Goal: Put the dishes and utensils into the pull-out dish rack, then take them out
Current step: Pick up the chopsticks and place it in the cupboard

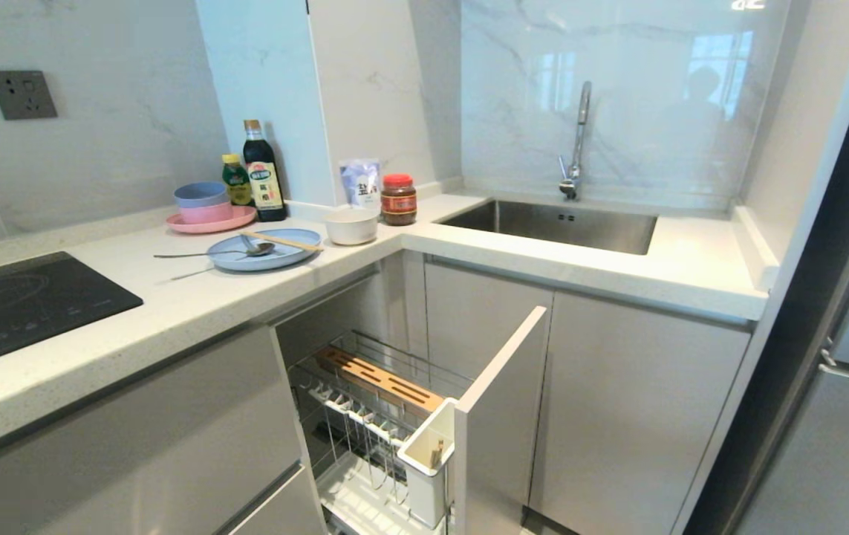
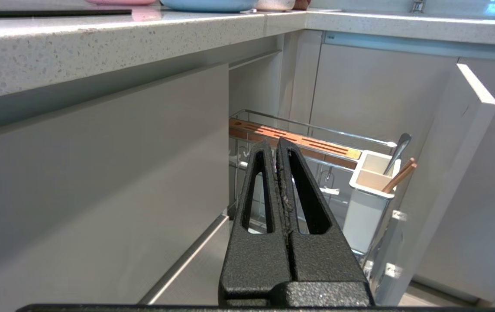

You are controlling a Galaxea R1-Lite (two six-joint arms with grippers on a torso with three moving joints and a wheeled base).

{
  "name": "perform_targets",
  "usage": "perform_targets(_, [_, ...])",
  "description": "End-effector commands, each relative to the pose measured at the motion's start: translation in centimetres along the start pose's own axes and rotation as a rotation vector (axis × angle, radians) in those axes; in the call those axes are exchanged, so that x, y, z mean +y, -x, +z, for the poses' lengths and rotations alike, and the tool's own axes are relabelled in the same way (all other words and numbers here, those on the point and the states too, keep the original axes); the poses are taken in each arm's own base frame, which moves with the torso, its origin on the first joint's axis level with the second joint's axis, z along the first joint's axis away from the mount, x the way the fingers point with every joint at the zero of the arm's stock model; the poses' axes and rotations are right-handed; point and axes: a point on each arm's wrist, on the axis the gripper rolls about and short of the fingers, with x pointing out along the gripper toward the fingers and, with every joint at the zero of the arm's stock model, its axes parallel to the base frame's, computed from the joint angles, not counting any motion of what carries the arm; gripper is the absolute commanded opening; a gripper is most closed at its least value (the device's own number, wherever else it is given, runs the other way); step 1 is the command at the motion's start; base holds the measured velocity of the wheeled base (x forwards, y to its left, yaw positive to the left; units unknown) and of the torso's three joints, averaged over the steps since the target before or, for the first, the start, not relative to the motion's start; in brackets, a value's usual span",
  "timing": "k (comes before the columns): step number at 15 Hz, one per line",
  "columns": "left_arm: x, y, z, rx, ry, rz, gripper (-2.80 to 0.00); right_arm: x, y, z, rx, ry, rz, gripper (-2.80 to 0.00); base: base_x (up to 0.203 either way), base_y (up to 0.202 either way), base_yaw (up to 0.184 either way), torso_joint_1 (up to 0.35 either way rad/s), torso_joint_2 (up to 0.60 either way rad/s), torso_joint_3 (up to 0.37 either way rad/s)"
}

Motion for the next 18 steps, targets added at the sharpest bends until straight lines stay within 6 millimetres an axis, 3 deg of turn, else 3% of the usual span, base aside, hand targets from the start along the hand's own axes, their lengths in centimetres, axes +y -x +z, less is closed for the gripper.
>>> perform_targets(1, [0.02,-0.18,-0.73,0.028,0.004,0.005,-2.8,-0.01,0.02,-0.05,-0.003,0.0,0.001,-2.8,0.0,0.0,0.0,0.0,0.0,0.0])
perform_targets(9, [0.04,-0.18,-0.69,0.025,0.024,0.011,-2.8,0.0,0.02,-0.05,-0.003,0.0,0.001,-2.8,0.0,0.0,0.0,0.0,0.0,-0.012])
perform_targets(18, [0.05,-0.18,-0.68,0.023,0.022,0.008,-2.8,0.0,0.02,-0.05,-0.003,0.0,0.001,-2.8,0.0,0.0,0.0,0.004,0.0,-0.187])
